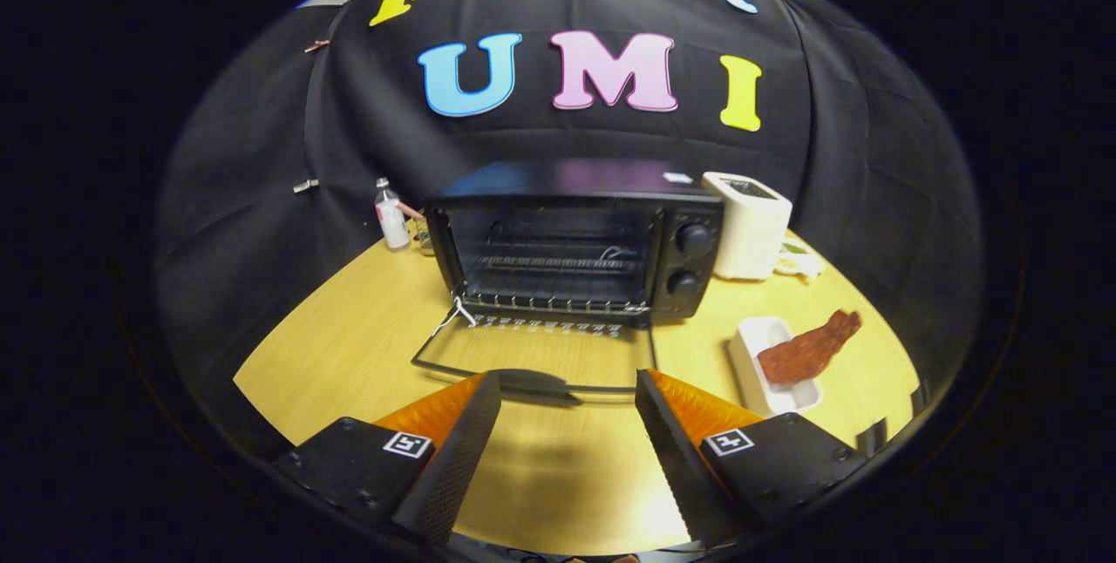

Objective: Open the toaster oven, put the food inside, and close the toaster oven door.

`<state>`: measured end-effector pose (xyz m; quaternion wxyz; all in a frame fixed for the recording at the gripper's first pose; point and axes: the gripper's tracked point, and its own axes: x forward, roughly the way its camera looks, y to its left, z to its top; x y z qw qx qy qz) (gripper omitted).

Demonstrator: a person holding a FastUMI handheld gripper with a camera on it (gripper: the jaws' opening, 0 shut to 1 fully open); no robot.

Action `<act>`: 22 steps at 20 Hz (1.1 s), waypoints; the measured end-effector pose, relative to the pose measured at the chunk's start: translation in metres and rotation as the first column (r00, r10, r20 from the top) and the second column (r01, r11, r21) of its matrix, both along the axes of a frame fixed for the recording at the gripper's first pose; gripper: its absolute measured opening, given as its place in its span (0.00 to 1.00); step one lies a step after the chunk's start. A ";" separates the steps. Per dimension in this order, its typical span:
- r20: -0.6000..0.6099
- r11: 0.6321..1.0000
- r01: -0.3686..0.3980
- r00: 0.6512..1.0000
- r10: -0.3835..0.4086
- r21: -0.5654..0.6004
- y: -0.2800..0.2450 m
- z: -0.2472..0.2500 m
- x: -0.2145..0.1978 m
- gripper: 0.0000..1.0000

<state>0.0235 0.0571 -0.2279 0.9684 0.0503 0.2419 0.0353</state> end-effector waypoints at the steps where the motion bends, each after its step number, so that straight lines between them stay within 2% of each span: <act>1: -0.001 1.000 0.004 1.000 -0.004 -0.011 -0.019 0.010 -0.003 0.97; 3: -0.017 1.000 0.020 1.000 -0.019 0.008 -0.050 0.025 -0.009 0.97; 7: -0.025 0.992 0.121 0.992 -0.120 0.046 -0.123 0.050 -0.005 0.98; 13: -0.140 0.967 0.241 0.964 -0.227 0.088 -0.214 0.009 0.014 0.99; 18: -0.251 0.948 0.275 0.940 -0.230 0.160 -0.250 -0.036 0.030 0.99; 22: -0.314 0.954 0.231 0.935 -0.165 0.188 -0.259 -0.076 0.043 0.97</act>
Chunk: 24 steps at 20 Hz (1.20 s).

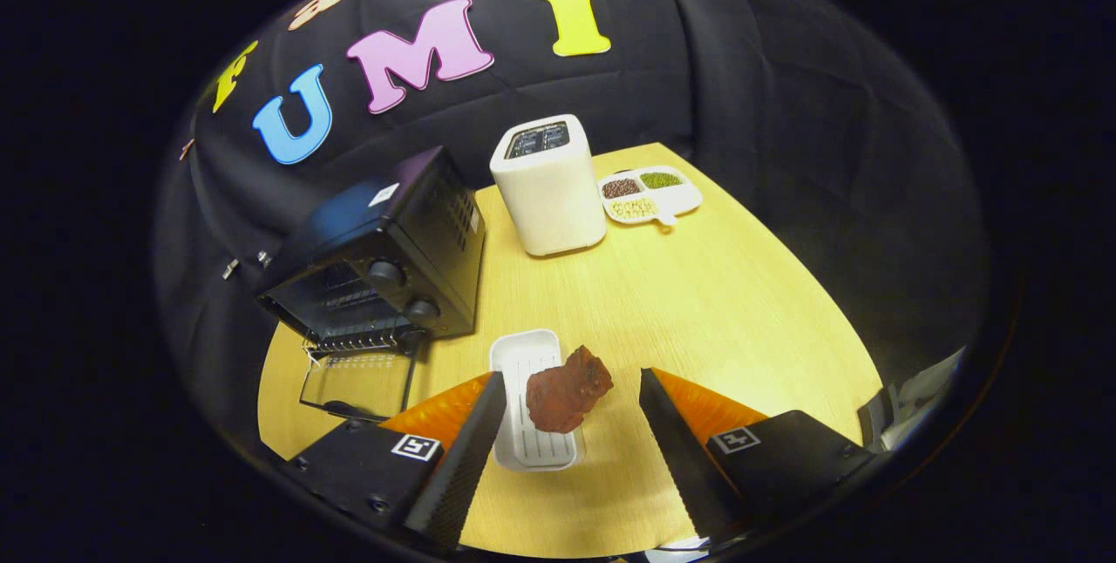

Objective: Open the toaster oven, put the food inside, and close the toaster oven door.

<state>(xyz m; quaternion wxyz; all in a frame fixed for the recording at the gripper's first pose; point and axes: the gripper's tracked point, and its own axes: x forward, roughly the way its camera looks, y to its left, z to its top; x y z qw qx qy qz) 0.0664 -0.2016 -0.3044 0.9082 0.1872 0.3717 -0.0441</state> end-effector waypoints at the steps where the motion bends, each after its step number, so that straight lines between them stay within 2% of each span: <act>1: -0.015 1.000 -0.013 1.000 0.013 0.008 0.000 -0.010 0.002 0.96; 3: -0.035 0.998 -0.048 0.998 0.049 0.036 0.005 -0.023 0.007 0.89; 7: -0.079 0.990 -0.045 0.995 0.056 0.133 0.009 -0.043 0.011 0.74; 9: -0.134 0.975 -0.040 0.989 0.070 0.218 0.015 -0.053 0.010 0.53; 10: -0.130 0.965 -0.042 0.988 0.078 0.259 0.019 -0.052 0.012 0.51; 12: -0.124 0.961 -0.031 0.990 0.067 0.274 0.020 -0.055 0.018 0.30; 15: -0.124 0.960 -0.031 0.990 0.068 0.280 0.020 -0.053 0.016 0.28; 18: -0.113 0.960 -0.015 0.992 0.048 0.281 0.021 -0.045 0.019 0.15; 19: -0.111 0.965 -0.016 0.993 0.047 0.261 0.021 -0.042 0.018 0.14; 24: -0.075 0.969 0.070 0.996 -0.054 0.236 0.017 -0.009 0.014 0.13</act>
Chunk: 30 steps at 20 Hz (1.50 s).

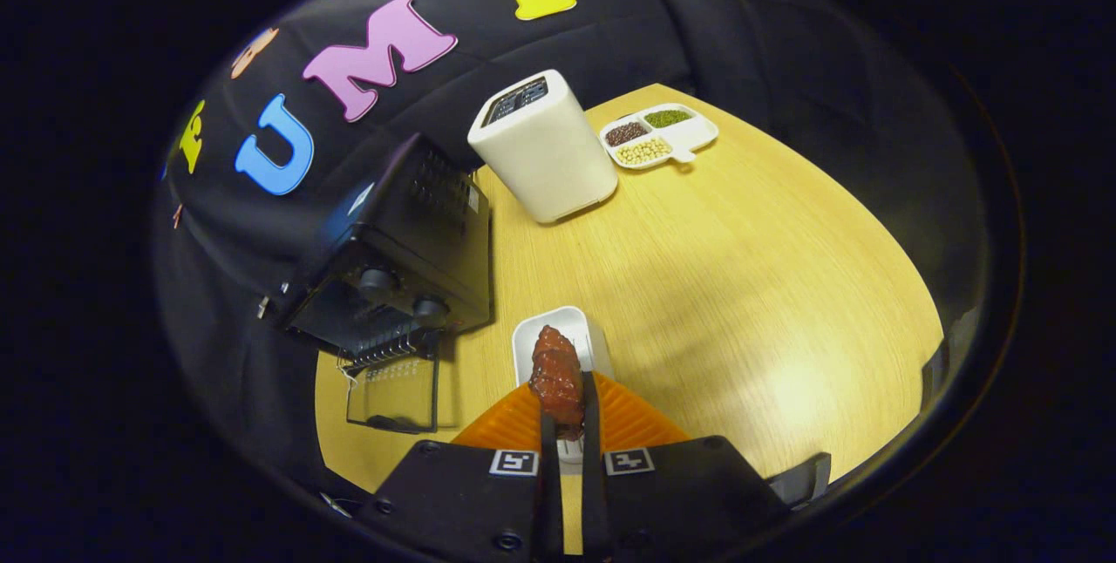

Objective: Open the toaster oven, put the food inside, and close the toaster oven door.

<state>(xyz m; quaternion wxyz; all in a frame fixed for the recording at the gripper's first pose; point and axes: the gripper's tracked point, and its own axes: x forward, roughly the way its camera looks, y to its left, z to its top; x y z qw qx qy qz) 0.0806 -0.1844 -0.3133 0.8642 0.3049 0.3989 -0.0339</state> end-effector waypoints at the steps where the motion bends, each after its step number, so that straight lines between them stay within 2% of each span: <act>1: 0.011 1.000 0.024 1.000 -0.024 0.004 0.002 0.012 -0.003 0.13; 4: 0.056 0.997 0.072 0.996 -0.073 0.017 0.025 0.044 -0.012 0.13; 8: 0.108 0.991 0.115 0.987 -0.122 0.064 0.081 0.074 -0.030 0.13; 13: 0.155 0.958 0.149 0.969 -0.190 0.247 0.171 0.104 -0.046 0.12; 16: 0.158 0.942 0.130 0.970 -0.185 0.308 0.212 0.103 -0.043 0.13; 23: 0.224 0.914 0.142 0.944 -0.241 0.381 0.259 0.084 0.021 0.12; 30: 0.213 0.852 0.190 0.921 -0.327 0.488 0.287 0.044 0.099 0.12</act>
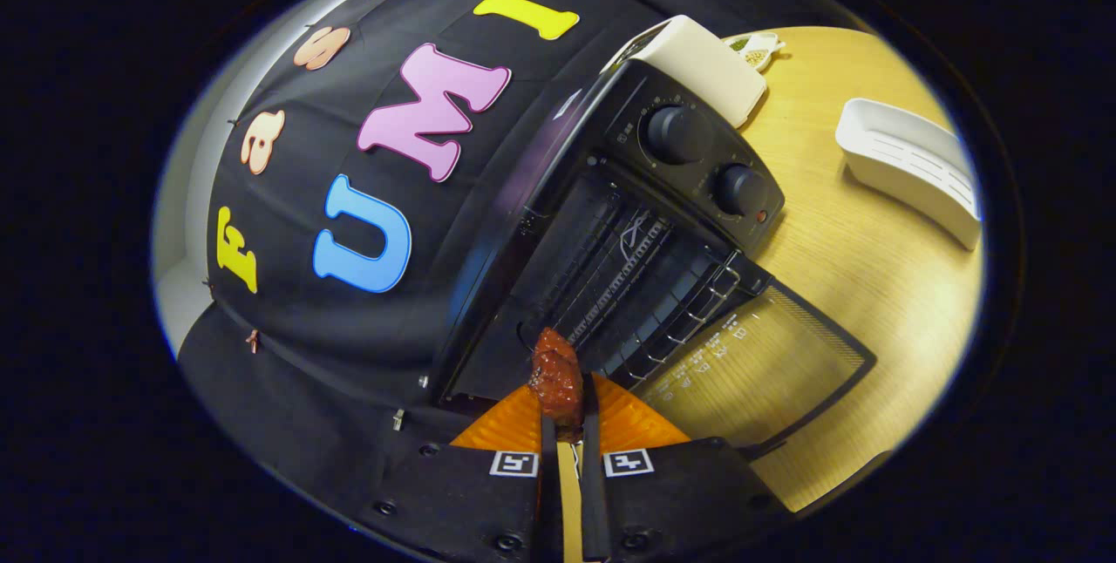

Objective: Open the toaster oven, put the food inside, and close the toaster oven door.

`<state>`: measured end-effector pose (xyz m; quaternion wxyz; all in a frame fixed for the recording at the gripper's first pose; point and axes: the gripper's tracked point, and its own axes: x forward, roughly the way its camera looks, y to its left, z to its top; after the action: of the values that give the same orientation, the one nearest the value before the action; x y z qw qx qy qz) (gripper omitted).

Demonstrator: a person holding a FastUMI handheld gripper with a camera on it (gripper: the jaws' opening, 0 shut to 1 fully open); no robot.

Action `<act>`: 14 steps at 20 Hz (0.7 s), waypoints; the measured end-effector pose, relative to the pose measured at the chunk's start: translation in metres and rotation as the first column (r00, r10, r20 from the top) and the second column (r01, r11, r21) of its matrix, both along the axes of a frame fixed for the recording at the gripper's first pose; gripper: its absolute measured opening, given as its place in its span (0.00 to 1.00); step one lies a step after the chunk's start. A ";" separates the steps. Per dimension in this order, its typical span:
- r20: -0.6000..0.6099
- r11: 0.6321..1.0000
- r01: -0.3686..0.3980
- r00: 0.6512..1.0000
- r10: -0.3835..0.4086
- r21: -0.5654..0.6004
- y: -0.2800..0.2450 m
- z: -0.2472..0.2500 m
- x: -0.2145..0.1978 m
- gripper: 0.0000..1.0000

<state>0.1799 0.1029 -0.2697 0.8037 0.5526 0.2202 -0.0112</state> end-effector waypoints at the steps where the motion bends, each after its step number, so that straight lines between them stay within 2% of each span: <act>1: -0.001 1.000 0.012 1.000 -0.012 0.020 0.002 -0.006 0.008 0.13; 11: -0.010 0.984 0.122 0.993 -0.121 0.131 -0.002 -0.036 0.061 0.12; 14: -0.020 0.987 0.129 0.992 -0.127 0.092 -0.001 -0.036 0.065 0.13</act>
<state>0.2452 0.1018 -0.3058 0.7732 0.6023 0.1904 -0.0566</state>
